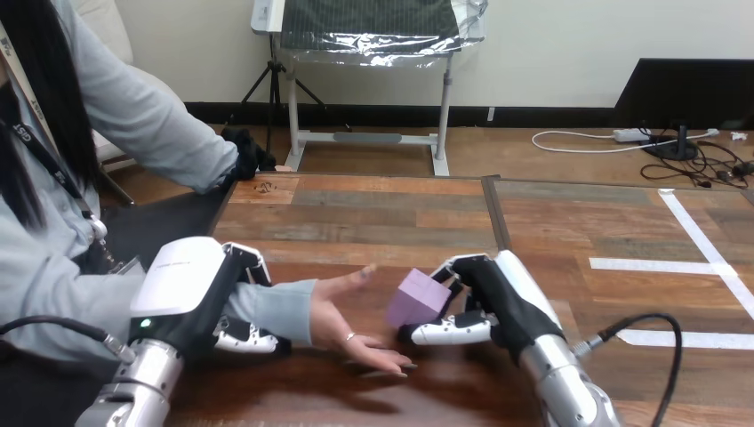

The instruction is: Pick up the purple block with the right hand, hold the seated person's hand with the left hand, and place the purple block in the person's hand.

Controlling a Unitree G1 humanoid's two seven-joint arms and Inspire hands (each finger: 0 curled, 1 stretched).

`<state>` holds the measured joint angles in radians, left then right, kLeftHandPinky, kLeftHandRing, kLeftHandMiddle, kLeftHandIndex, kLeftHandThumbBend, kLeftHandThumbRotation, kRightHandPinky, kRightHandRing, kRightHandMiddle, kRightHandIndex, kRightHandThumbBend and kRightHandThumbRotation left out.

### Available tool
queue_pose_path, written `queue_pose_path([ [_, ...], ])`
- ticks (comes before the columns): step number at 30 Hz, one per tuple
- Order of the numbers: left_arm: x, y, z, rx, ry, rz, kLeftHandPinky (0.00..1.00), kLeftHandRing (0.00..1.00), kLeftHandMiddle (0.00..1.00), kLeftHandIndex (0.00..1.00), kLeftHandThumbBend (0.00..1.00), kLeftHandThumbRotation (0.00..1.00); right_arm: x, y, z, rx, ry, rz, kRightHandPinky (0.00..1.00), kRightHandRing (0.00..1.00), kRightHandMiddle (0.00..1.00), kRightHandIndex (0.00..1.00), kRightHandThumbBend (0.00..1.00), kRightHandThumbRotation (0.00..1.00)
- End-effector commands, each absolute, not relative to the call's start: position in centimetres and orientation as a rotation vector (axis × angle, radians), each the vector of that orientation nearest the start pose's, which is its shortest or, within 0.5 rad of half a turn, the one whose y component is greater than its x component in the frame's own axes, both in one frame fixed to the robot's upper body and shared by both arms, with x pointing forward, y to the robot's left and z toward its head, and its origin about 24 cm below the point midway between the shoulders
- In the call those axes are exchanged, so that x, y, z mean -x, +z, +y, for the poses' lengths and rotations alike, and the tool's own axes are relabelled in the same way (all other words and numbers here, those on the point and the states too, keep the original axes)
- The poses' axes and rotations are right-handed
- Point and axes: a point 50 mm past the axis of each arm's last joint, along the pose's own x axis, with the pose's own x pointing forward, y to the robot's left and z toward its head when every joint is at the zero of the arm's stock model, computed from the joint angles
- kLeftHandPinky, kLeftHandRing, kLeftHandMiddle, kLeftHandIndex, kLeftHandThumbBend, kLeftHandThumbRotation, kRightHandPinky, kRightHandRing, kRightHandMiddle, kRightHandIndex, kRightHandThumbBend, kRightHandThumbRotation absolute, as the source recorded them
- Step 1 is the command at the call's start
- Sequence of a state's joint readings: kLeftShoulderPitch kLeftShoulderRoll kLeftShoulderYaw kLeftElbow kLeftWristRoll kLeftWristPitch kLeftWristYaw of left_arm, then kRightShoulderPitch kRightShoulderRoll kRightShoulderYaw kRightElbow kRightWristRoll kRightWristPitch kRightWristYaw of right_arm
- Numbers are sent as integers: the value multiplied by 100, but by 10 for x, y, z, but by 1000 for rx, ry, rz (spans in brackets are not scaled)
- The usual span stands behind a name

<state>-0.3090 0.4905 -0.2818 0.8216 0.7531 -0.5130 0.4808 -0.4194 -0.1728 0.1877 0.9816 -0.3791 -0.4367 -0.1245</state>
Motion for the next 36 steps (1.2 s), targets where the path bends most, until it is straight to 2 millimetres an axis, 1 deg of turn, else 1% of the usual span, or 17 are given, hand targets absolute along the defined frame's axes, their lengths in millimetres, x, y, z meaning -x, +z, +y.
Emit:
queue_pose_path([
  [1, -315, 51, 186, -1115, -127, -456, 23, 27, 31, 33, 94, 20, -325, 8, -127, 605, 263, -50, 7, 11, 17, 20, 36, 1],
  [14, -322, 57, 177, -1116, -127, -481, 24, 27, 32, 33, 95, 19, -328, 10, -117, 625, 293, -65, 6, 10, 16, 20, 35, 3],
  [28, -329, 62, 167, -1119, -140, -503, 25, 28, 32, 34, 94, 19, -330, 12, -107, 648, 316, -69, 7, 12, 18, 21, 37, 11],
  [36, -332, 64, 163, -1109, -145, -509, 26, 29, 33, 34, 95, 18, -330, 14, -103, 652, 326, -93, 7, 11, 17, 21, 36, 12],
])
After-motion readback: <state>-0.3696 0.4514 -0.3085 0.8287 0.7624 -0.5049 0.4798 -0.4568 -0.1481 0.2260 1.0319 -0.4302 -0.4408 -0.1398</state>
